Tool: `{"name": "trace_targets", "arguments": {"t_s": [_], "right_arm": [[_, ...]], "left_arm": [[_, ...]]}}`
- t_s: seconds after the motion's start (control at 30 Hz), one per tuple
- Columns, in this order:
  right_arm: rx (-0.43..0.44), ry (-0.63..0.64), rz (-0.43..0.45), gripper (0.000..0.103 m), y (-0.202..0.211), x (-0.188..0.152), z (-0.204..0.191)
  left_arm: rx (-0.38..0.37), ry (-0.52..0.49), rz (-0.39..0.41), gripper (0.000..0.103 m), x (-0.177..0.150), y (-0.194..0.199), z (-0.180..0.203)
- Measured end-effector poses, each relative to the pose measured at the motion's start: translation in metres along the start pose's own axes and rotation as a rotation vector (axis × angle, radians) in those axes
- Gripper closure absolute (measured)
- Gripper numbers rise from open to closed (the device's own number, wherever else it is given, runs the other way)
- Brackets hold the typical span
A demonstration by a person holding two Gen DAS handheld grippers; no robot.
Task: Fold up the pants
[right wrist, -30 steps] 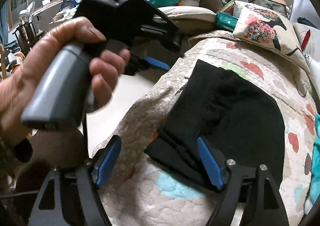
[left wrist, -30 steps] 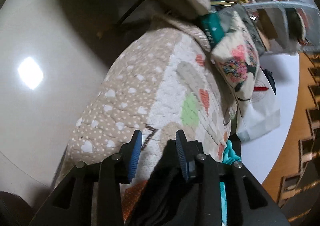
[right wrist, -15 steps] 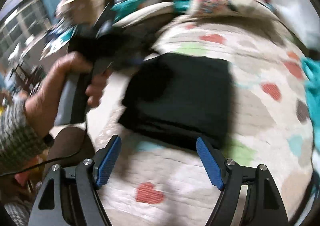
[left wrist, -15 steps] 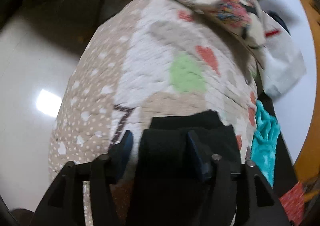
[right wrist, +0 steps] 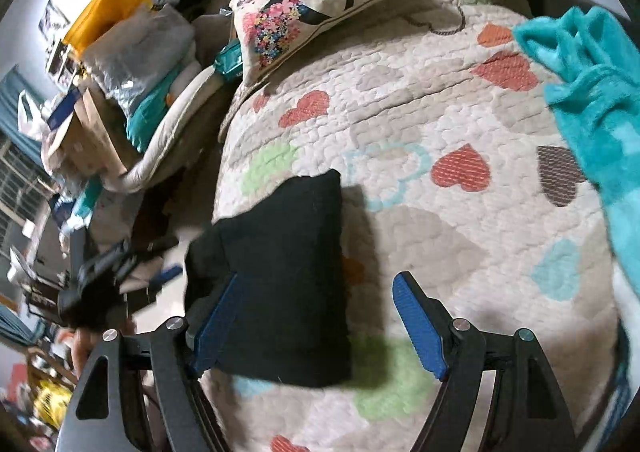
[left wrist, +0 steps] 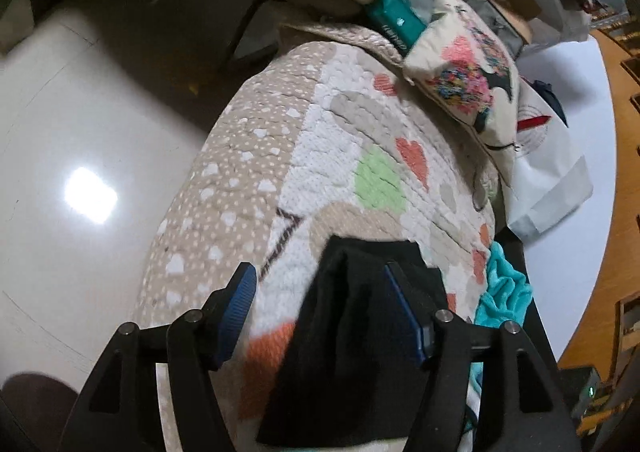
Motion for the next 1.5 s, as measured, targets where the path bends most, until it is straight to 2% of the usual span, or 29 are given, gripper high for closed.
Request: {"name": "trace_targets", "arguments": {"t_s": [0.13,0.37,0.47,0.6,0.73,0.93,1.03,1.5], "right_arm": [[0.028,0.001,0.005,0.02,-0.013,-0.013,0.0],[-0.07,0.041,0.016,0.02,-0.021,-0.041,0.017],[-0.095,0.041,0.045,0.02,-0.015,-0.042,0.022],[-0.121,0.061,0.077,0.02,-0.009,-0.046,0.023],[-0.136,0.065,0.077,0.02,-0.009,-0.053,0.024],[-0.166,0.075,0.097,0.02,-0.005,-0.058,0.028],[-0.176,0.079,0.109,0.02,-0.002,-0.06,0.029],[-0.179,0.08,0.109,0.02,-0.001,-0.063,0.031]], "left_arm": [[0.079,-0.119,0.043,0.039,-0.029,0.018,0.025],[0.291,-0.416,0.136,0.038,-0.088,0.026,0.073],[0.355,-0.477,0.139,0.038,-0.103,0.021,0.079],[0.368,-0.484,0.118,0.038,-0.117,0.021,0.08],[0.411,-0.552,0.179,0.037,-0.129,0.033,0.091],[0.422,-0.633,0.259,0.037,-0.142,0.052,0.112],[0.424,-0.658,0.274,0.037,-0.147,0.056,0.118],[0.406,-0.622,0.223,0.036,-0.155,0.052,0.114]]}}
Point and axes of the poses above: each gripper's, at about its wrist camera, not at the fingertips, and y roughly against the way its jaws point, z to its right, x to its top, the point moved 5 cm from there along -y, roughly the way its jaws point, and after that the axes turned 3 degrees about -z, right-handed, at the moved point
